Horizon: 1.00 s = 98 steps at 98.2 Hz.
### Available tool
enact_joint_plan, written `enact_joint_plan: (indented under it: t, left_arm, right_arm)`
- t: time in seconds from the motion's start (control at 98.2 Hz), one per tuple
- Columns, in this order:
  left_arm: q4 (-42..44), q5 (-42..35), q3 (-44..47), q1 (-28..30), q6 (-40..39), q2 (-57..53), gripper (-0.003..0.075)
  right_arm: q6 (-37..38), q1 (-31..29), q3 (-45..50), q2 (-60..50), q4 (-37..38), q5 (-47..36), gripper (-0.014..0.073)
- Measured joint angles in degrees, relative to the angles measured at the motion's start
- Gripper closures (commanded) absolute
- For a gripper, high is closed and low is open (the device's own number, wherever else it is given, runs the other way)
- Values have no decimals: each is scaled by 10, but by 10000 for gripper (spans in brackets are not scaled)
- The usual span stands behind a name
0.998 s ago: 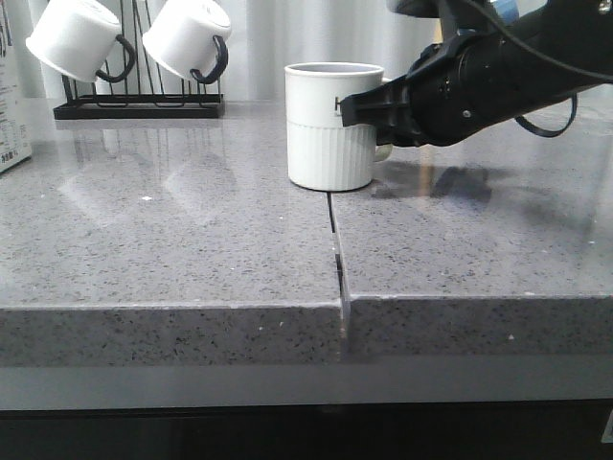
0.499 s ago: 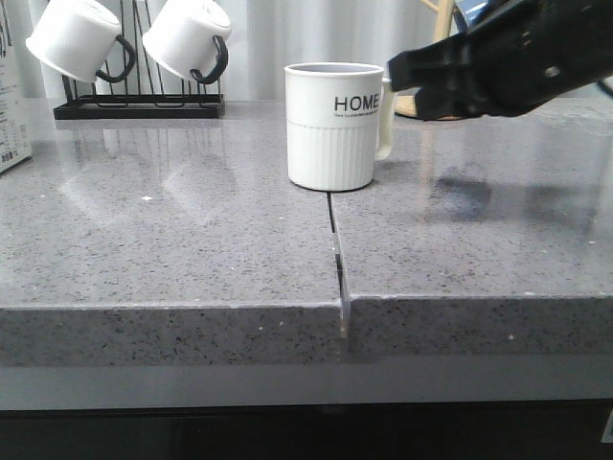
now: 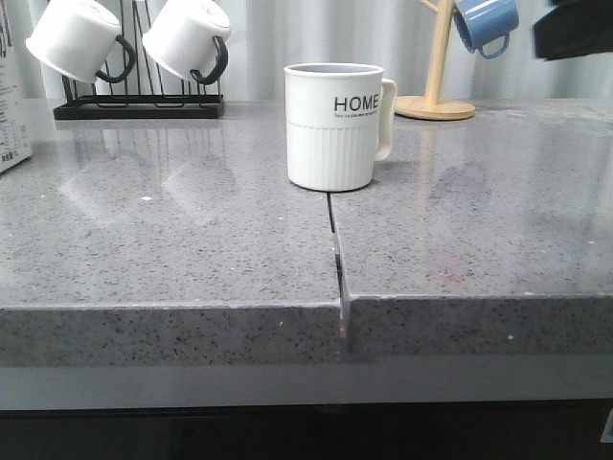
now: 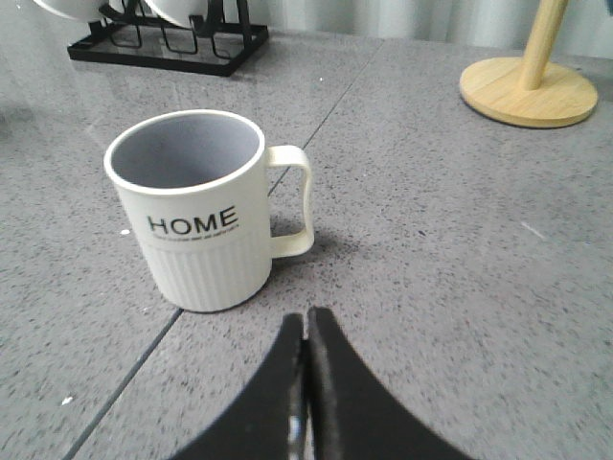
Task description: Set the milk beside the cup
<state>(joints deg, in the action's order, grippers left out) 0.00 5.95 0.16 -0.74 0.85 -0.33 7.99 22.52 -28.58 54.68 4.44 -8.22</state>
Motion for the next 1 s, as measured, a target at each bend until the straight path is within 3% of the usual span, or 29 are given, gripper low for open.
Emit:
enact_joint_plan:
  t: [0.571,0.998]
  left_arm:
    - [0,0,0,0,0,0,741]
    - [0,-8,0,0,0,0,741]
  right_arm:
    - [0,0,114,-331,-23,159,662]
    - [0,0,144,-418,-29,209,662]
